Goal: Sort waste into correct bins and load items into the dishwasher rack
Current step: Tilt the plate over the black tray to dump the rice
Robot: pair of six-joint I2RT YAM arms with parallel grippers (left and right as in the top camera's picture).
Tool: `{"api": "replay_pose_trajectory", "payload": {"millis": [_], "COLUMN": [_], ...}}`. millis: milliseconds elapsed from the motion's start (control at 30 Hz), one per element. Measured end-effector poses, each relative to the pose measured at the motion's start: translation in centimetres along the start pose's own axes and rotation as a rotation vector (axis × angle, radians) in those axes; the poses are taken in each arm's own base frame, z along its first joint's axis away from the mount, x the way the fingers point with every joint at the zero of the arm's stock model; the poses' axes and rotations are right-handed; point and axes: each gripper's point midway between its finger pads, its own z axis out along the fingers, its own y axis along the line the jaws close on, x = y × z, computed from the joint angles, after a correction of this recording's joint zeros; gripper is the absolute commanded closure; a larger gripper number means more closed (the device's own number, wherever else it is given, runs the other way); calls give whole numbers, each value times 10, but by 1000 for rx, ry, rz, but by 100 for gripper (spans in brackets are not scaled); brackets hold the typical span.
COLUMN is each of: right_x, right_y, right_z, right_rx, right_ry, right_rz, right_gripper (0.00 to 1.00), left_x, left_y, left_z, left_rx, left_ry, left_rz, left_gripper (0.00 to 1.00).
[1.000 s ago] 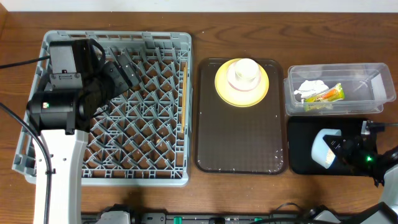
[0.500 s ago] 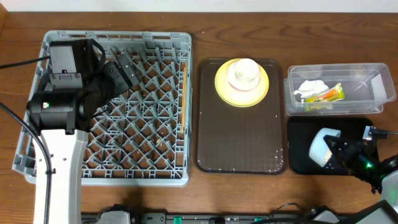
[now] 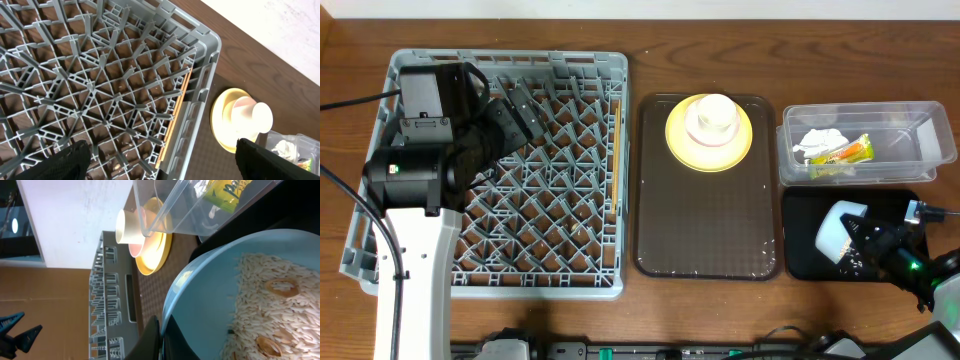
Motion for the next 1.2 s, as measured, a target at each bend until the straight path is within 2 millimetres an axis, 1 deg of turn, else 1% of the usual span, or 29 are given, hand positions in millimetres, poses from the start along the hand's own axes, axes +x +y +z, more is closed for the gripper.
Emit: {"api": "replay_pose_trajectory", "payload": {"millis": [400,533,667,867,1000,1200], "right_x": [10,7,2,-2,-9,-13], "right_y": [-3,2,1,-3,8,19], "right_z": [3,0,-7,-12,-18,-21], "right_rx": [-21,-59,-69,-82,-155,-223], "right_ry": [9,-15,-53,-97,-142,-168], "right_rz": [38,49,67,44,23,-14], "right_gripper": [99,99,99,99,99,99], "left_x": [0,0,0,0,0,0], "left_y": [0,0,0,0,0,0], "left_z": [0,0,0,0,0,0], "left_rx": [0,0,0,0,0,0], "left_ry": [0,1,0,0,0,0], "left_rz": [0,0,0,0,0,0], "left_gripper": [6,6,6,6,6,6]}}
